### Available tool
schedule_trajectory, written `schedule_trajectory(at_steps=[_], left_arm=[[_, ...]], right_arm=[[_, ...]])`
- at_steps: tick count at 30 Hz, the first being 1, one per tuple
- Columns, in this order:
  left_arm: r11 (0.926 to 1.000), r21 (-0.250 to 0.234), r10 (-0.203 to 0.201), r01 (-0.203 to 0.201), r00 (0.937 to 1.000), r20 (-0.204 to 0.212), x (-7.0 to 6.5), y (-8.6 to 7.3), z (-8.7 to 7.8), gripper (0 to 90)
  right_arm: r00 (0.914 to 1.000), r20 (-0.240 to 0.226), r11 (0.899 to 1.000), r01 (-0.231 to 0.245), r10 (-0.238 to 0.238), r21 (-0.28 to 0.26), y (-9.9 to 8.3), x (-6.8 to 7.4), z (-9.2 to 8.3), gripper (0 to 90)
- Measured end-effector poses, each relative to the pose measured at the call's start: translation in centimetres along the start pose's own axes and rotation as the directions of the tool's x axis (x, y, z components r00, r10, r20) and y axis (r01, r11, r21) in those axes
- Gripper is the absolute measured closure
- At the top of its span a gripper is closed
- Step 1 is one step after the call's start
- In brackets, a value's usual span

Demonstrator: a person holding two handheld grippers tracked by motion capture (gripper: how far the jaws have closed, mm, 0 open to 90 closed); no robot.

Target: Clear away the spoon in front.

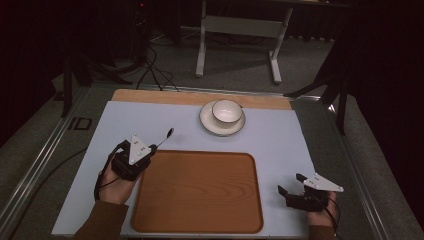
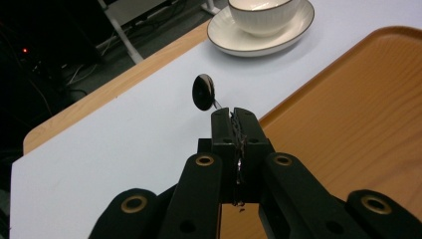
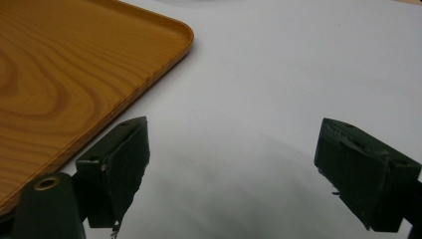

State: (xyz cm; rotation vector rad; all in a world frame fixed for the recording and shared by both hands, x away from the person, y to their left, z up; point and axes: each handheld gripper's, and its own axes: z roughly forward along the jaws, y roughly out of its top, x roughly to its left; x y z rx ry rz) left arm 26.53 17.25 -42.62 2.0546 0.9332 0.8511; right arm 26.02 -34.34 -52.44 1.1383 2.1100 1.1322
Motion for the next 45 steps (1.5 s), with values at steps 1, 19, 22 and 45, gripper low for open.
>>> schedule_trajectory(at_steps=[1,19,22,45], left_arm=[[1.0,0.0,-0.003,0.003,1.0,-0.001,0.0,-0.2,-0.2,88.8],[0.9996,0.016,-0.021,0.021,0.9997,-0.014,-0.7,-2.3,-1.1,88.8],[0.9996,0.02,-0.02,0.02,0.9997,-0.014,-0.8,-2.6,-1.3,88.7],[0.9988,0.049,-0.003,0.004,0.9997,-0.023,-1.9,-4.4,-2.0,88.7]], right_arm=[[1.0,0.0,1.0,0.0,0.0,0.0,0.0,0.0,0.0,13.9],[1.0,0.0,1.0,0.0,0.0,0.002,0.0,0.0,0.0,13.9],[1.0,-0.001,1.0,0.0,0.0,0.002,0.0,0.0,0.0,13.9],[1.0,-0.002,1.0,0.005,-0.005,0.005,0.0,0.0,0.0,13.9]])
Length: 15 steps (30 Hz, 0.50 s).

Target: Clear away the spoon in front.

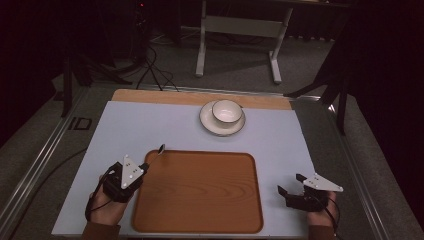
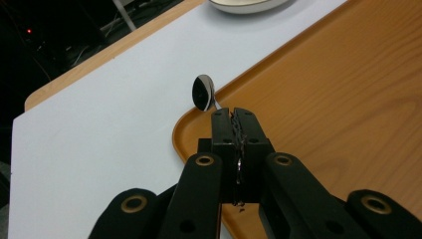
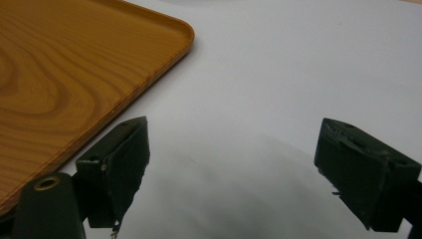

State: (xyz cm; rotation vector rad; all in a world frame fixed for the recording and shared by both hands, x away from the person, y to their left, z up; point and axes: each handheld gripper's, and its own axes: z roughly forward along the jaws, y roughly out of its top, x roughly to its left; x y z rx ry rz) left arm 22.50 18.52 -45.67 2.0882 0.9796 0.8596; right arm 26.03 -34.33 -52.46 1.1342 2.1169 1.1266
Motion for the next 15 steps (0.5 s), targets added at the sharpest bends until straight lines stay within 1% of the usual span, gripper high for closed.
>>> schedule_trajectory(at_steps=[3,8,12,15], left_arm=[[1.0,0.005,-0.007,0.007,1.0,-0.002,0.1,-0.5,-0.1,88.7],[0.9998,0.02,-0.003,0.003,1.0,0.008,0.0,-1.3,-0.3,88.7],[0.9995,0.032,0.002,-0.002,1.0,0.003,0.0,-1.6,-0.3,88.6],[0.9995,0.031,0.001,-0.001,1.0,-0.004,0.0,-1.7,-0.3,88.4]], right_arm=[[1.0,0.0,1.0,0.001,-0.001,0.0,0.0,0.0,0.0,13.9],[1.0,0.0,1.0,0.0,0.0,0.001,0.0,0.0,0.0,13.9],[1.0,0.0,1.0,0.001,-0.001,0.002,0.0,0.1,0.0,13.9],[1.0,0.001,1.0,0.001,-0.001,0.003,0.0,0.1,0.0,13.9]])
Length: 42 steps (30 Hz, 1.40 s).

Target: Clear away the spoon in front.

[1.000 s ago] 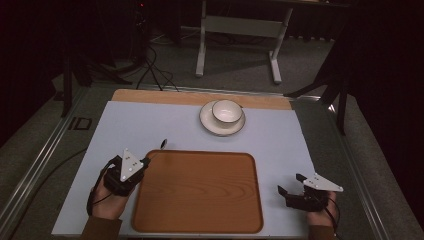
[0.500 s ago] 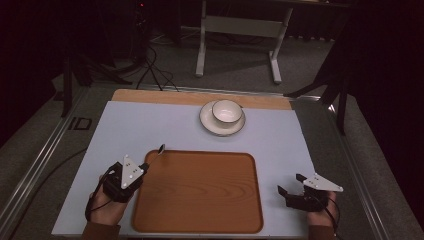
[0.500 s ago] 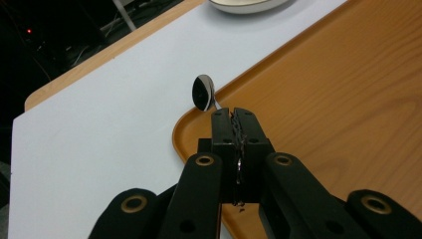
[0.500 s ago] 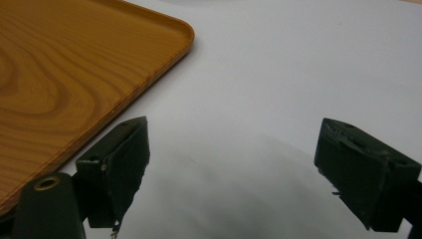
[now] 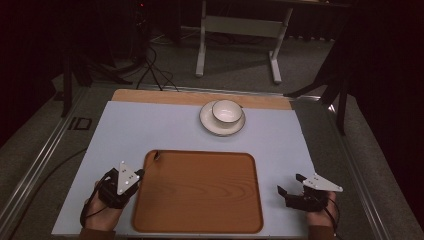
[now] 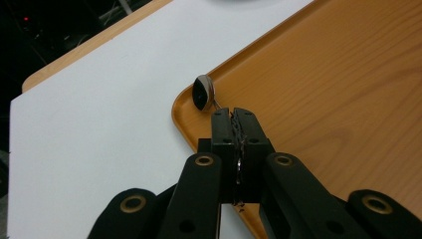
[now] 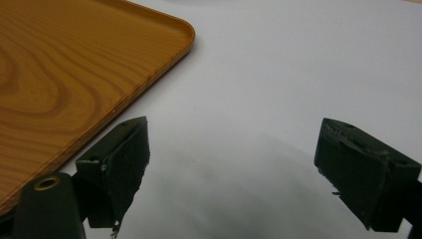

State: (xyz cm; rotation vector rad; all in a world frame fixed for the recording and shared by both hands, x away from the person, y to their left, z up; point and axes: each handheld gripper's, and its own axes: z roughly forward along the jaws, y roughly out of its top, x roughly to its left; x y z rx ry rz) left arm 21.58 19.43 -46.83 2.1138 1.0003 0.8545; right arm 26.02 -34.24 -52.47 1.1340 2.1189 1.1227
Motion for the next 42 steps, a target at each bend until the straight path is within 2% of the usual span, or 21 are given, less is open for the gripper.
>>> schedule_trajectory(at_steps=[6,13,26,32,39,41,42], left_arm=[[0.9999,0.012,-0.003,0.003,1.0,0.0,-0.2,-0.5,0.0,88.2],[0.9998,0.016,0.014,-0.014,0.9999,-0.005,-0.9,-0.8,-0.1,86.2],[0.9998,0.019,-0.008,0.008,0.9999,0.009,-1.9,-1.9,-0.2,82.8],[0.9988,0.048,-0.015,0.014,0.9997,0.018,-2.7,-2.7,0.1,80.8],[0.9985,0.054,-0.012,0.009,0.999,0.044,-3.6,-3.0,0.2,74.8],[0.9984,0.056,-0.013,0.009,0.998,0.061,-3.8,-3.1,0.2,73.1],[0.9982,0.06,-0.014,0.009,0.9968,0.079,-4.0,-3.2,0.2,68.3]], right_arm=[[1.0,0.0,1.0,0.001,-0.001,-0.001,0.0,0.0,0.0,14.0],[1.0,0.0,1.0,0.0,0.0,-0.001,0.0,0.0,0.1,14.0],[1.0,0.001,1.0,-0.001,0.001,0.0,0.0,0.0,0.1,14.0],[1.0,-0.001,1.0,0.001,-0.001,0.0,0.0,0.0,0.1,14.0],[1.0,-0.001,1.0,0.002,-0.002,0.001,0.0,0.1,0.1,14.0],[1.0,-0.001,1.0,0.002,-0.002,0.001,0.0,0.1,0.1,14.0],[1.0,-0.001,1.0,0.002,-0.002,0.002,0.0,0.1,0.1,14.0]])
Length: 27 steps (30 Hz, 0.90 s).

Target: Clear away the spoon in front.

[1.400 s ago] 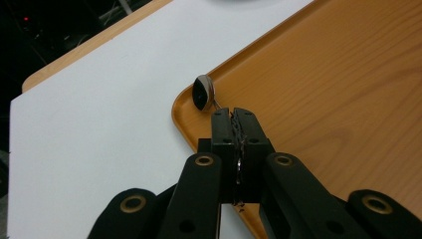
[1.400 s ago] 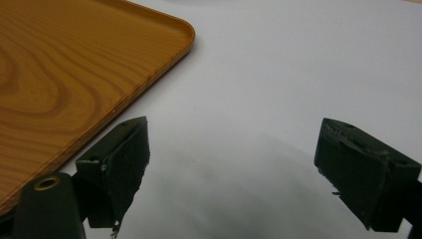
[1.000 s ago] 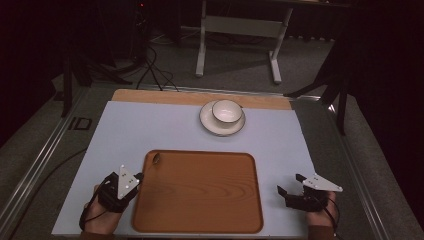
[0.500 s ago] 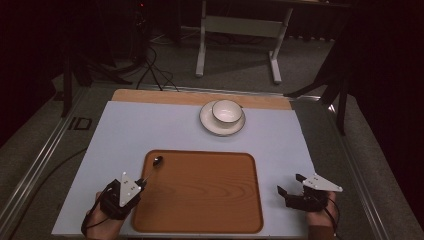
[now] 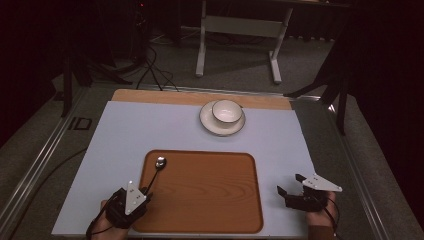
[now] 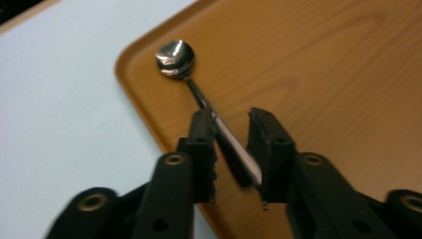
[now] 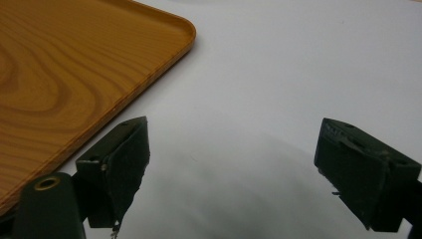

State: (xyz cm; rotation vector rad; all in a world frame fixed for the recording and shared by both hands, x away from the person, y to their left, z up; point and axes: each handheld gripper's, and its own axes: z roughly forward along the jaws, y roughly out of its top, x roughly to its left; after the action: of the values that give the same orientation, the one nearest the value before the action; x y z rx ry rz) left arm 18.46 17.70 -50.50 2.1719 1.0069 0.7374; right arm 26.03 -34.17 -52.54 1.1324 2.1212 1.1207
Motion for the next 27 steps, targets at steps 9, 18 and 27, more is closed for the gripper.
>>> schedule_trajectory(at_steps=[9,18,27], left_arm=[[0.999,-0.036,-0.025,0.026,0.9992,0.031,0.1,-0.2,-0.2,51.5],[0.9934,-0.08,-0.079,0.082,0.9962,0.037,1.1,0.1,-0.6,41.8],[0.9894,-0.105,-0.1,0.101,0.9949,0.018,2.0,0.7,-0.8,38.8]], right_arm=[[1.0,-0.002,1.0,0.001,-0.001,0.002,0.0,0.0,0.0,14.0],[1.0,-0.002,1.0,0.002,-0.002,0.0,0.0,0.0,0.0,14.0],[1.0,-0.001,1.0,0.004,-0.004,-0.004,0.0,0.0,0.0,14.0]])
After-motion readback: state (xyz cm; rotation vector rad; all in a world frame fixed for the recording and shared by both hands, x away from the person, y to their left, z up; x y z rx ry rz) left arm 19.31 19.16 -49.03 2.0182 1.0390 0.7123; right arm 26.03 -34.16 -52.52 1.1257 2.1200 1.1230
